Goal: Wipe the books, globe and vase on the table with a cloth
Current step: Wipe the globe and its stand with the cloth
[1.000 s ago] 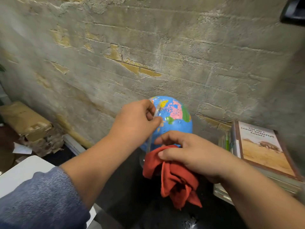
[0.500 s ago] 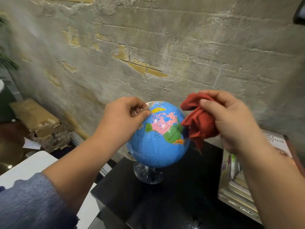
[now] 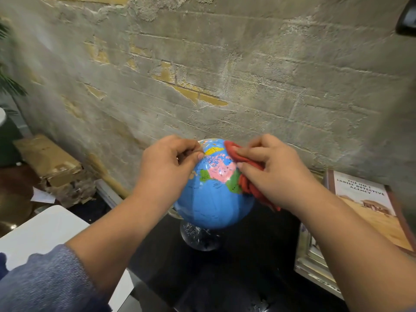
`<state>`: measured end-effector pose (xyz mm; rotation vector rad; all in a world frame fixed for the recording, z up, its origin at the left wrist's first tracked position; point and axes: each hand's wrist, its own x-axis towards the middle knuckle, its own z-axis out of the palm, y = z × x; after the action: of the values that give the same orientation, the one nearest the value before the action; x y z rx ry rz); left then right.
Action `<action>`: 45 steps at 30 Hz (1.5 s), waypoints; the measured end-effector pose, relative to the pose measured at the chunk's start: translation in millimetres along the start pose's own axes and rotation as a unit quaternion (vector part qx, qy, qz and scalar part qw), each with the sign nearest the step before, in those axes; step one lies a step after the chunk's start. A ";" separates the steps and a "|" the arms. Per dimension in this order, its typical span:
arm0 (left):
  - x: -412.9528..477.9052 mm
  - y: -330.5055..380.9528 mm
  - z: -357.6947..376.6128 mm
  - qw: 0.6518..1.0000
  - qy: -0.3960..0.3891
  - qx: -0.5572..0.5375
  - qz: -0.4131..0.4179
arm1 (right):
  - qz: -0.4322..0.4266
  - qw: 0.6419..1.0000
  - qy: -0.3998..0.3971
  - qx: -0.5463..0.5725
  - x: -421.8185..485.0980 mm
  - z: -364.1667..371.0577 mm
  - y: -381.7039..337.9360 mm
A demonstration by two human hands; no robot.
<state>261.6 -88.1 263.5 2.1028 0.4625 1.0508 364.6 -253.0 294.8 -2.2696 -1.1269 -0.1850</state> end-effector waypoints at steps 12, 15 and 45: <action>-3.6 2.8 -2.4 1.000 0.006 0.020 -0.018 | 0.072 0.992 -0.054 -0.085 -3.5 -11.1 1.3; -6.3 6.9 0.1 1.000 0.008 0.024 -0.017 | -0.036 0.996 -0.051 -0.057 -7.8 -8.8 -19.1; -7.5 15.0 4.6 0.999 -0.009 -0.018 -0.039 | 0.094 0.992 0.008 0.088 -9.2 7.2 34.1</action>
<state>260.8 -104.7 268.7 2.0444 0.5089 0.9890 384.0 -271.1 270.3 -2.1958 -0.8796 -0.0270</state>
